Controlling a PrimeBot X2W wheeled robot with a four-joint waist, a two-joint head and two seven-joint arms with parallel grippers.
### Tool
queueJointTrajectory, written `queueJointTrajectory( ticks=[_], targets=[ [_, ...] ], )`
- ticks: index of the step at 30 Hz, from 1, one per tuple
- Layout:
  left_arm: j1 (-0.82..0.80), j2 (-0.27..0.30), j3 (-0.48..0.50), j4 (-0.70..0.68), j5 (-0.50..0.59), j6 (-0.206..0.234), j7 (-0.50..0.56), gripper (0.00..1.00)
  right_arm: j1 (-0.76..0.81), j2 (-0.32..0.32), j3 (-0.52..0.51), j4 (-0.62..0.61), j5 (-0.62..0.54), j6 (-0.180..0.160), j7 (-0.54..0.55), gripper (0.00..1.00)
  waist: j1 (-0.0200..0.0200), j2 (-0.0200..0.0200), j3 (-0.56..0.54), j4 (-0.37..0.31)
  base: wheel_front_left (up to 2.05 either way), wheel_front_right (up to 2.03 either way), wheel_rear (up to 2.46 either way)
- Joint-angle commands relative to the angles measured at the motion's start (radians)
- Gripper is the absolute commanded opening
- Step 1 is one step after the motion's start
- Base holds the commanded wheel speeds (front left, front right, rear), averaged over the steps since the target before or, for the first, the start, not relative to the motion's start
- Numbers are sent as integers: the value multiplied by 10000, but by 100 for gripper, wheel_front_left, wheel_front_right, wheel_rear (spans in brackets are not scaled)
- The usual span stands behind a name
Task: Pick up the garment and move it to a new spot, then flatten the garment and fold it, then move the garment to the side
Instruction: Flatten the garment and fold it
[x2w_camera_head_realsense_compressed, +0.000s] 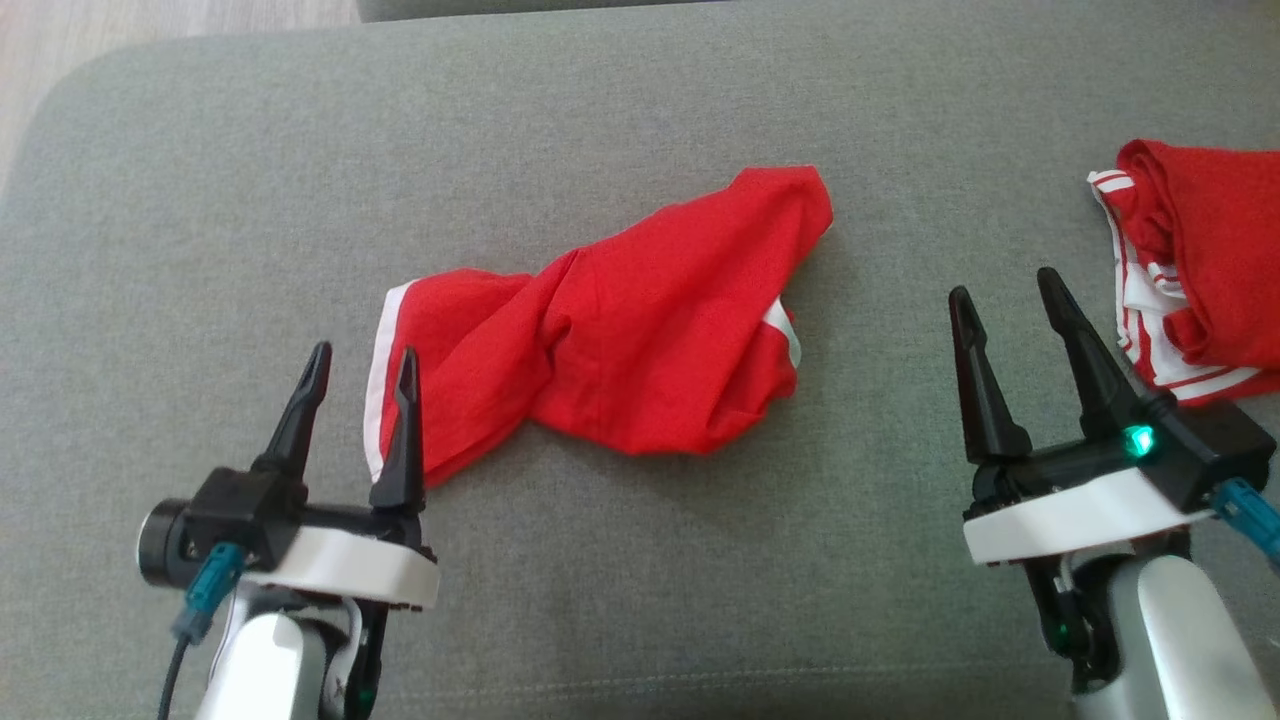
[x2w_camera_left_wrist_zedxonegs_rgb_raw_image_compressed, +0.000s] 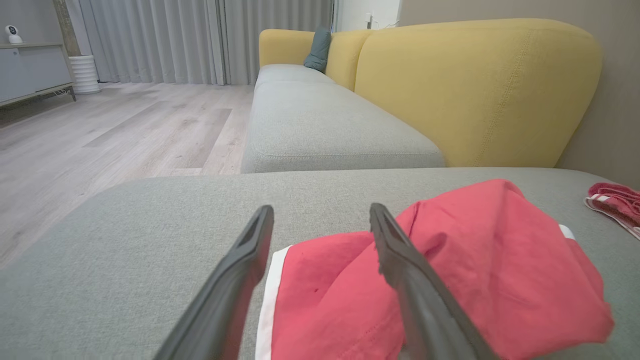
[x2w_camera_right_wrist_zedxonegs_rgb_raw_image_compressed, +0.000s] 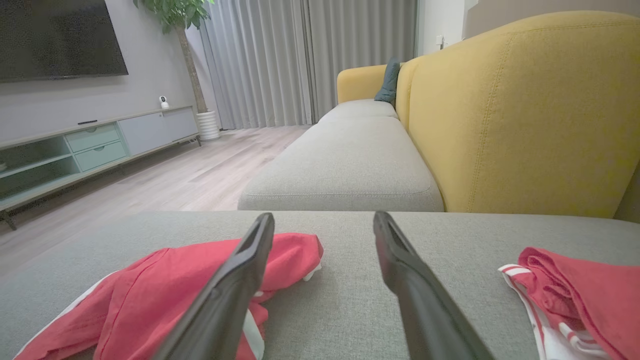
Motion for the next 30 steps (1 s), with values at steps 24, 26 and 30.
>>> queueJointTrajectory(
  ticks=[24,26,30],
  targets=[
    [-1298,-334,-3132,-6,207,-1173,849,100,-200,108,283,-556,-28,-9,166,100,0,0,533,-368,0,0,0],
    [-1426,-367,-3519,259,112,-1237,908,100,-229,134,304,-536,-14,-9,141,100,0,0,588,-499,0,0,0],
    [-1628,-401,-3850,934,-26,-1213,1155,100,-257,184,332,-498,13,-9,82,100,0,0,726,-747,0,0,0]
  ],
)
